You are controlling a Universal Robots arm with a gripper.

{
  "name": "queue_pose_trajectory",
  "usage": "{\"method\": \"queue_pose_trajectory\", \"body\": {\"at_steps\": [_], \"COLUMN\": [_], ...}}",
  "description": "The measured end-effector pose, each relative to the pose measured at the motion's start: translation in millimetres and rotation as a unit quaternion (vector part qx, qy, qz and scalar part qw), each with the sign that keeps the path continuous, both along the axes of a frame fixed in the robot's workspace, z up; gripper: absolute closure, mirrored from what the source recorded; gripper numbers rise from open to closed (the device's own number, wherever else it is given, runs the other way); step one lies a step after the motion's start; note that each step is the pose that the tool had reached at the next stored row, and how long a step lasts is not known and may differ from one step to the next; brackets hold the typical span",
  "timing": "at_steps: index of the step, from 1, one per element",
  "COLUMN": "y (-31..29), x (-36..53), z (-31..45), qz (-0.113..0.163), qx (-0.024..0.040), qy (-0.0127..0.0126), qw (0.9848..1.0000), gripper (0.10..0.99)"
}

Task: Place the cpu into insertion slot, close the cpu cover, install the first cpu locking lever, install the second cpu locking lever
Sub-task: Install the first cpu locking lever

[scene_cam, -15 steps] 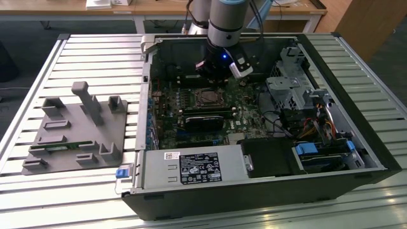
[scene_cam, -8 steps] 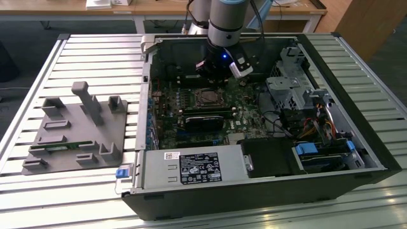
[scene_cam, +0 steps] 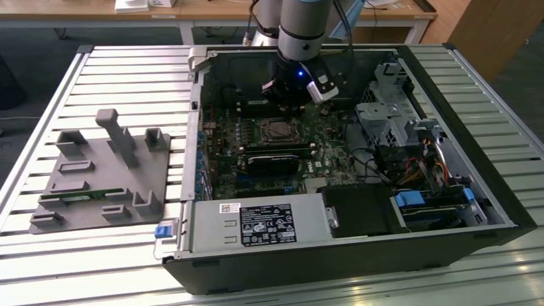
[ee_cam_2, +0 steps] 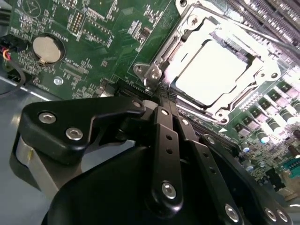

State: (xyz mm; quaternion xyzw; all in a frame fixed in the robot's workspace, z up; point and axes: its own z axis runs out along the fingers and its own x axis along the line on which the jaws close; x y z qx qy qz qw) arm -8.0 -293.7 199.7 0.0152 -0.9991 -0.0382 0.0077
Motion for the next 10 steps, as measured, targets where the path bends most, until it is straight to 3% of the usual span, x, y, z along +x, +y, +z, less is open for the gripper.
{"method": "queue_pose_trajectory", "body": {"at_steps": [3, 6, 10], "y": [0.8, 1.9, 2.1], "x": [0.0, 0.1, 0.1], "z": [-1.6, -3.5, -4.0], "qz": [0.000, 0.000, 0.000], "qx": [-0.0062, -0.0065, 0.0050], "qy": [0.0002, 0.0001, -0.0001], "qw": [1.0000, 1.0000, 1.0000], "gripper": [0.980, 0.980, 0.980]}}
